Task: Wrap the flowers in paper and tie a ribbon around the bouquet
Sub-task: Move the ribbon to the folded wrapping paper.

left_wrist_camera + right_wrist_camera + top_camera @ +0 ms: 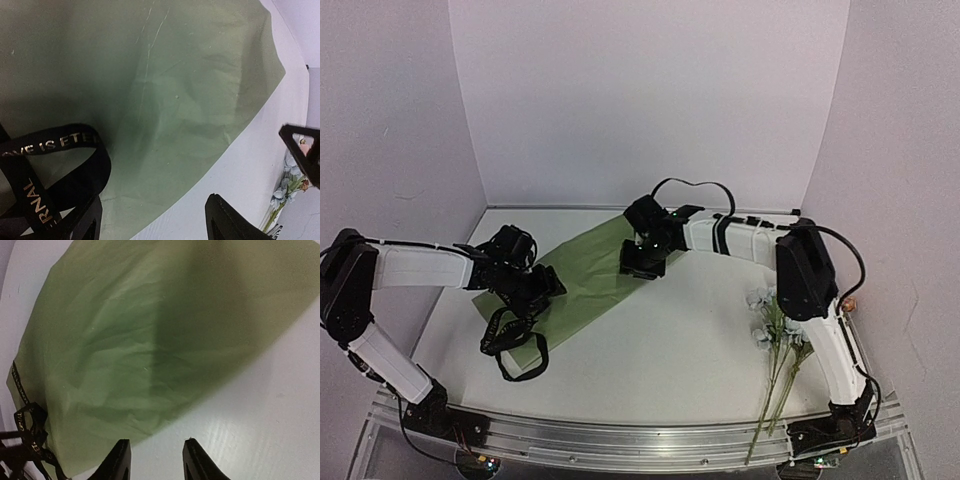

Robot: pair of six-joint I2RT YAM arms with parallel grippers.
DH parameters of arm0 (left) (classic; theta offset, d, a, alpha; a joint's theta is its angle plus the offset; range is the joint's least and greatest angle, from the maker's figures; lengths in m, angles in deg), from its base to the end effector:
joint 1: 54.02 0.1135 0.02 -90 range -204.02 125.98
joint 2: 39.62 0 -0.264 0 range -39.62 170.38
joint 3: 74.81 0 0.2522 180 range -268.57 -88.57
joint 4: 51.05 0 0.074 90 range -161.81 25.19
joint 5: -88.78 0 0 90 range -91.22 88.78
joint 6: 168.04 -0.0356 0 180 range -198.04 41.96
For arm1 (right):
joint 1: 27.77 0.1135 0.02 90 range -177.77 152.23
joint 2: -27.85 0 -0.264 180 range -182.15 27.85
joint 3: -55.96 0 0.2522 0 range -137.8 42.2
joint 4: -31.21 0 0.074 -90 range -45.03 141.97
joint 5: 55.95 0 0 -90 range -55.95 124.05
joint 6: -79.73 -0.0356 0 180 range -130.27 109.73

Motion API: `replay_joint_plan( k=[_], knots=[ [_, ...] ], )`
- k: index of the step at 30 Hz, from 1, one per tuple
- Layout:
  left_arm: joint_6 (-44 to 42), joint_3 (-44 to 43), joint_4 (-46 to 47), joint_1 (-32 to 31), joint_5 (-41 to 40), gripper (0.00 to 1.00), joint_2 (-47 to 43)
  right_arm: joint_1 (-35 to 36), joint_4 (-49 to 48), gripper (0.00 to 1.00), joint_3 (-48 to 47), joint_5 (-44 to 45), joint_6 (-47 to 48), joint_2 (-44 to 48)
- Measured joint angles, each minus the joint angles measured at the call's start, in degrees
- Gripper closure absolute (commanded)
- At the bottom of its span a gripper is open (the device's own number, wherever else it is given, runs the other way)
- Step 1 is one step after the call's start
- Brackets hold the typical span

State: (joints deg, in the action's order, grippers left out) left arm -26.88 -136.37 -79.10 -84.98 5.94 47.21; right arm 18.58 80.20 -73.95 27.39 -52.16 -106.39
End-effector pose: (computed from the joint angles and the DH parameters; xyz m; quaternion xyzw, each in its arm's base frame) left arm 0.2539 -0.1575 0.1818 -0.1468 0.9361 -0.2510 0.1979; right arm 0.3566 0.3798 0.1959 -0.0551 0.9462 0.2583 0.1871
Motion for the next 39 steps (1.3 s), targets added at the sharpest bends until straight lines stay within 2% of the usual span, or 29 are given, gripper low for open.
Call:
replay_joint_plan(
  k=[6, 12, 21, 27, 31, 39],
  knots=[
    [1.3, 3.0, 2.0, -0.2, 0.8, 0.3, -0.3, 0.6, -6.7, 0.71, -11.1, -3.2, -5.8, -12.6],
    [3.2, 6.4, 3.9, -0.2, 0.5, 0.34, -0.4, 0.6, -8.9, 0.72, -11.8, -2.8, -9.7, -14.9],
    [7.3, 8.7, 2.7, -0.2, -4.8, 0.37, -0.4, 0.4, -14.4, 0.75, -3.2, -0.5, -11.7, -11.3],
    [11.5, 8.7, -6.0, 0.8, -14.1, 0.38, -2.7, -1.0, -14.6, 0.77, 3.5, -0.2, -12.2, -7.1],
    [13.7, 9.4, -12.2, 4.7, -20.1, 0.38, -7.1, -3.0, -14.1, 0.78, 6.8, -0.5, -12.1, -4.9],
    [13.0, 13.2, -18.9, 17.4, -26.3, 0.41, -16.0, -8.3, -11.8, 0.78, 12.6, -2.6, -9.5, -0.7]
  ],
)
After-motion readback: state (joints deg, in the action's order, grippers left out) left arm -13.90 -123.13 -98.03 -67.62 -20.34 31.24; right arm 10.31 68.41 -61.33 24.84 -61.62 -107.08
